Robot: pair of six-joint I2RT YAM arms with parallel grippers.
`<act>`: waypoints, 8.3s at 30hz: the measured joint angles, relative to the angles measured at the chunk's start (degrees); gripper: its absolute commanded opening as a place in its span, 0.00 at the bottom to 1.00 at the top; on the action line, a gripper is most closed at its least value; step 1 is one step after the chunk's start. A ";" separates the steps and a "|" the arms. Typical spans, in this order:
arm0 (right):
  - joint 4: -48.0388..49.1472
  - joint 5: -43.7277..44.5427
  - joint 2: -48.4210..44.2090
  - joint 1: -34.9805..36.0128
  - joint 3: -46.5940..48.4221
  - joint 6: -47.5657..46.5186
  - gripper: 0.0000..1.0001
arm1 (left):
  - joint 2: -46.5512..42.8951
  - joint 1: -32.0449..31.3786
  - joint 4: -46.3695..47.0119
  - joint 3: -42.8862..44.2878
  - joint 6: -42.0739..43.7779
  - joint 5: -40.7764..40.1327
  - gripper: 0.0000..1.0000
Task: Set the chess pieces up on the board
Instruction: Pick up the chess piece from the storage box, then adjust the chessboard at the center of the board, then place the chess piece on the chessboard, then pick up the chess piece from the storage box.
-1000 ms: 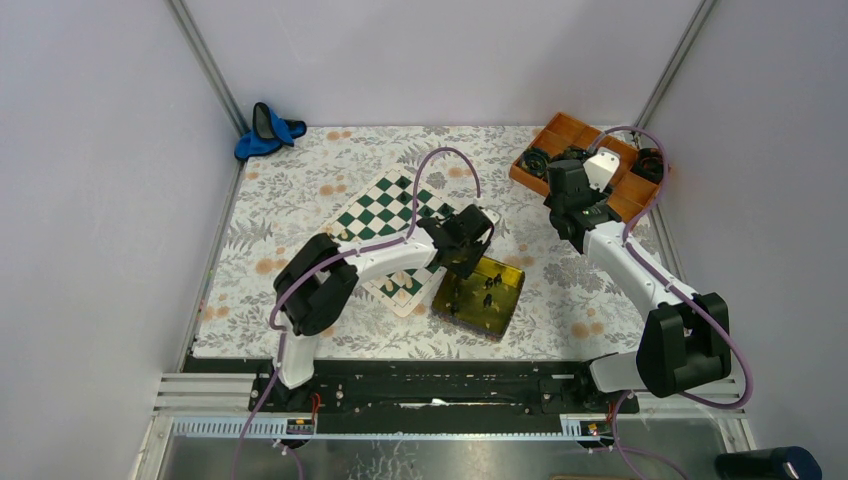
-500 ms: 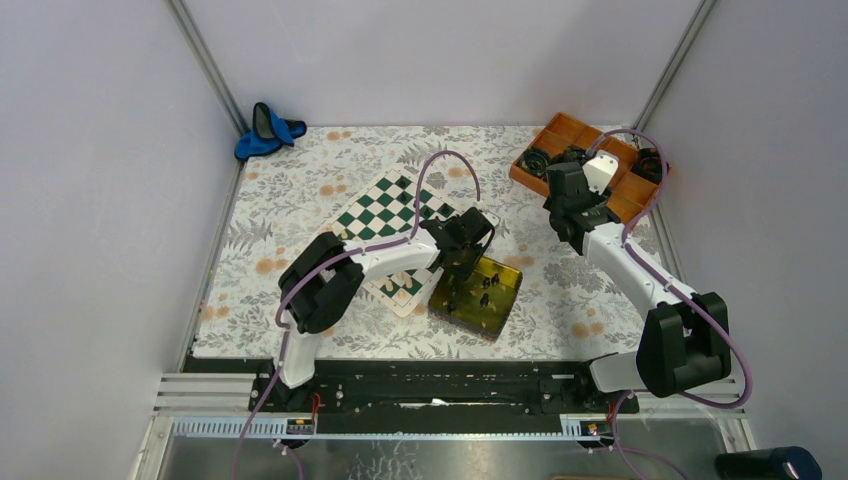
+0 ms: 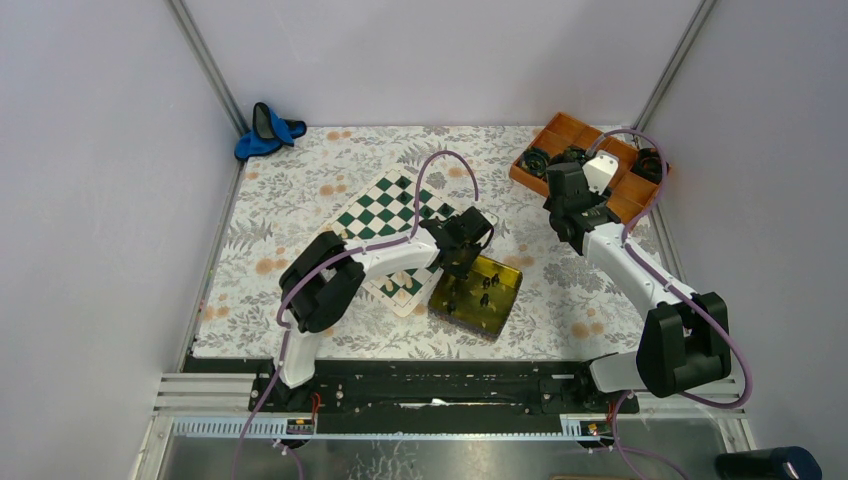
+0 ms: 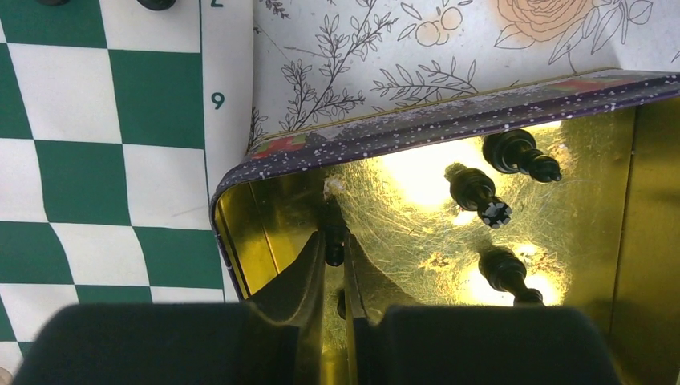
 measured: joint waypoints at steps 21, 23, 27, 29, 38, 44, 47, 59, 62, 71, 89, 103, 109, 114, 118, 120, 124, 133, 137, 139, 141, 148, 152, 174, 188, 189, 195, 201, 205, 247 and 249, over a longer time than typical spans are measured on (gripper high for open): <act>-2.38 -5.57 -0.11 1.07 1.84 -3.89 0.20 | -2.80 -0.87 -4.66 5.40 -0.11 0.00 0.00; -3.48 -6.05 -0.11 2.27 3.13 -4.46 0.11 | -4.55 -0.90 -5.57 7.28 -0.15 -0.48 0.00; -5.88 -6.95 0.00 6.97 6.45 -5.64 0.00 | -8.79 -0.90 -6.45 9.16 -0.44 -2.89 0.00; -7.19 -7.45 0.39 9.86 8.17 -5.90 0.00 | -10.99 -0.87 -6.62 9.33 -0.55 -5.03 0.00; -11.19 -11.47 3.82 21.16 9.70 -4.70 0.00 | -17.88 5.16 -6.25 2.89 -1.86 -11.56 0.00; -11.63 -14.38 6.43 25.03 8.72 -2.84 0.00 | -18.51 13.66 -6.14 -3.74 -3.63 -12.92 0.00; -11.58 -15.37 8.33 26.21 8.72 -2.27 0.00 | -18.51 16.61 -5.97 -4.63 -4.13 -12.87 0.00; -10.78 -19.19 12.68 27.87 6.32 0.04 0.00 | -13.75 22.14 -3.37 -3.78 -5.16 -11.56 0.00; -10.78 -19.26 12.70 27.87 5.55 0.33 0.00 | -12.17 23.63 -3.06 -2.95 -5.38 -11.04 0.00; -13.73 -17.70 9.31 27.89 2.34 2.16 0.00 | -11.10 25.20 -2.58 -0.83 -5.53 -9.81 0.00; -19.52 -13.75 0.39 27.91 -4.37 7.15 0.00 | -6.08 26.16 -1.49 3.76 -5.73 -8.33 0.00; -20.04 -11.41 -0.11 27.91 -6.80 8.96 0.00 | 0.00 28.22 -1.05 8.11 -5.73 -8.31 0.00; -19.32 -11.34 -0.11 27.26 -8.07 9.20 0.00 | 1.29 29.33 -0.96 9.79 -5.70 -8.26 0.00; -18.14 -11.37 0.39 25.51 -8.63 9.11 0.00 | 2.10 30.10 -0.81 11.32 -5.70 -8.04 0.00; -16.37 -11.58 2.34 23.47 -8.68 8.74 0.00 | 3.28 30.69 -0.61 12.48 -5.73 -7.45 0.00; -15.56 -11.87 3.37 22.49 -8.68 8.50 0.00 | 4.20 30.93 -0.61 13.33 -5.73 -7.28 0.00; -14.03 -12.07 4.87 20.76 -8.68 7.89 0.00 | 6.27 31.19 -0.63 15.37 -5.73 -6.99 0.00; -13.16 -12.15 6.78 17.92 -7.85 6.19 0.00 | 9.99 31.80 -0.70 19.43 -5.79 -6.16 0.01; -13.14 -12.13 7.10 16.68 -7.19 5.53 0.00 | 11.13 32.13 -0.74 20.44 -6.16 -5.90 0.02; -13.16 -12.11 7.10 16.02 -7.13 5.07 0.00 | 11.89 32.24 -0.76 21.18 -6.25 -5.81 0.02; -13.18 -12.09 7.13 15.39 -6.99 4.66 0.00 | 12.87 32.26 -0.85 22.05 -6.36 -5.66 0.02; -13.18 -12.07 7.26 14.27 -6.23 3.52 0.00 | 15.61 32.30 -1.11 24.74 -6.51 -5.01 0.03; -13.20 -12.07 7.54 13.88 -5.97 3.02 0.00 | 16.70 32.35 -1.27 25.88 -6.56 -4.85 0.03; -13.16 -13.33 9.35 12.59 -4.35 0.72 0.00 | 19.19 33.16 -2.32 28.33 -7.41 -4.61 0.33; -13.14 -13.55 9.35 12.39 -4.35 0.50 0.00 | 19.26 33.16 -3.08 28.39 -7.91 -5.14 0.42; -13.16 -13.55 9.35 12.39 -4.35 0.46 0.00 | 19.17 33.16 -3.10 28.39 -8.02 -5.27 0.45; -13.20 -15.10 9.18 12.37 -4.04 -0.35 0.00 | 15.30 33.16 -3.19 26.08 -8.33 -6.75 0.55; -13.18 -16.63 7.82 12.35 -2.60 -1.46 0.04 | 6.29 33.16 -3.06 23.50 -8.41 -7.85 0.58; -13.25 -17.73 6.47 12.35 -1.46 -1.99 0.13 | -1.40 32.72 -2.78 19.65 -8.28 -7.61 0.61; -22.43 3.56 -17.86 6.29 -2.45 15.72 0.66 | -0.20 -4.50 2.43 6.45 13.99 9.64 0.66; -22.43 3.56 -18.16 6.25 -2.47 15.78 0.67 | 0.42 -4.72 2.69 6.71 14.01 9.92 0.65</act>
